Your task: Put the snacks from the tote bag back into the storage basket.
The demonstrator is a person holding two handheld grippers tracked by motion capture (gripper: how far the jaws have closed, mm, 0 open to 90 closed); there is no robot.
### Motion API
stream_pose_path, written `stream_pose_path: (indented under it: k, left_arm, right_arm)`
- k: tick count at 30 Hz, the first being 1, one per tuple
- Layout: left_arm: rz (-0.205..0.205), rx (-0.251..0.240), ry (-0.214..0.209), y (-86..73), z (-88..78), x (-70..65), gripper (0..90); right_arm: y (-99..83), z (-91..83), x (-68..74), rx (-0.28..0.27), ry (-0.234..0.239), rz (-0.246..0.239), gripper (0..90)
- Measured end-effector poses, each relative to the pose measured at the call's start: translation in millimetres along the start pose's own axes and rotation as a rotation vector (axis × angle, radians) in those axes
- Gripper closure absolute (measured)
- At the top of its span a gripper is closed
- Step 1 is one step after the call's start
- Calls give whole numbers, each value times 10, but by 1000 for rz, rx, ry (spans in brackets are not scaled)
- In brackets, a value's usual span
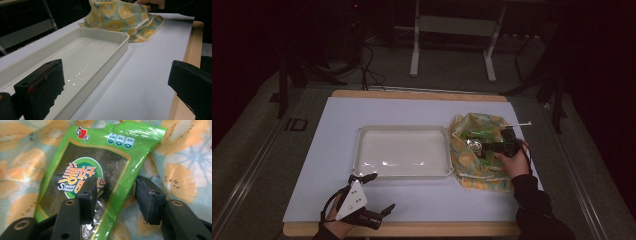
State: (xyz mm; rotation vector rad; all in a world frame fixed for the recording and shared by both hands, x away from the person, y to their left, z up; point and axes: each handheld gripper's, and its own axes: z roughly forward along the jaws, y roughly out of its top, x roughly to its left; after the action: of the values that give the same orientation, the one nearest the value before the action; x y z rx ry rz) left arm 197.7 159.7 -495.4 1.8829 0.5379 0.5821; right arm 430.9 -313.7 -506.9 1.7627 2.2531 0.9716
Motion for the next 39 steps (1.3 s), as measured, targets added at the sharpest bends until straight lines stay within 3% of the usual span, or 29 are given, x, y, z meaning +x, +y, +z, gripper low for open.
stream_pose_path:
  k: [8, 16, 22, 24, 27, 39]
  left_arm:
    - [5, 0, -1, 2, -3, -4, 11]
    - [6, 0, -2, 2, 1, -9, 11]
    - [7, 0, 0, 2, -1, -8, 11]
    - [7, -1, 1, 3, -2, -6, 11]
    - [5, -2, 2, 3, -2, -2, 11]
    - [6, -5, 4, 4, -4, -2, 11]
  right_arm:
    - [10, 23, 69, 59, -38, -56, 729]
    - [12, 27, 157, 72, -74, -106, 843]
    - [20, 14, 186, 72, -84, -97, 879]
    - [20, 0, 163, 63, -64, -70, 881]
    - [13, -11, 134, 58, -41, -75, 884]
    - [52, -239, 152, -11, -39, -72, 888]
